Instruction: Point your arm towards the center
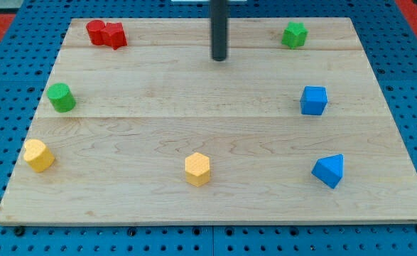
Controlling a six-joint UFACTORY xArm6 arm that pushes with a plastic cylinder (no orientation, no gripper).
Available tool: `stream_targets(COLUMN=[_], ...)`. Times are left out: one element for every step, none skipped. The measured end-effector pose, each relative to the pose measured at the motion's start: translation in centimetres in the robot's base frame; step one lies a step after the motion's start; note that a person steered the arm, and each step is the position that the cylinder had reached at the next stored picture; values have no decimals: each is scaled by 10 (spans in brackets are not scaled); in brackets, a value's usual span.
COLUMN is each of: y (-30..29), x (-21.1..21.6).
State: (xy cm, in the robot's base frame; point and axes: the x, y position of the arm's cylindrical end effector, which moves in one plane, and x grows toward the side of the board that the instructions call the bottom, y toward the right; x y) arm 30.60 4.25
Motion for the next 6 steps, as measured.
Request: stream_targets(y=[4,4,6,8,10,14], x=[0,0,0,0,0,0])
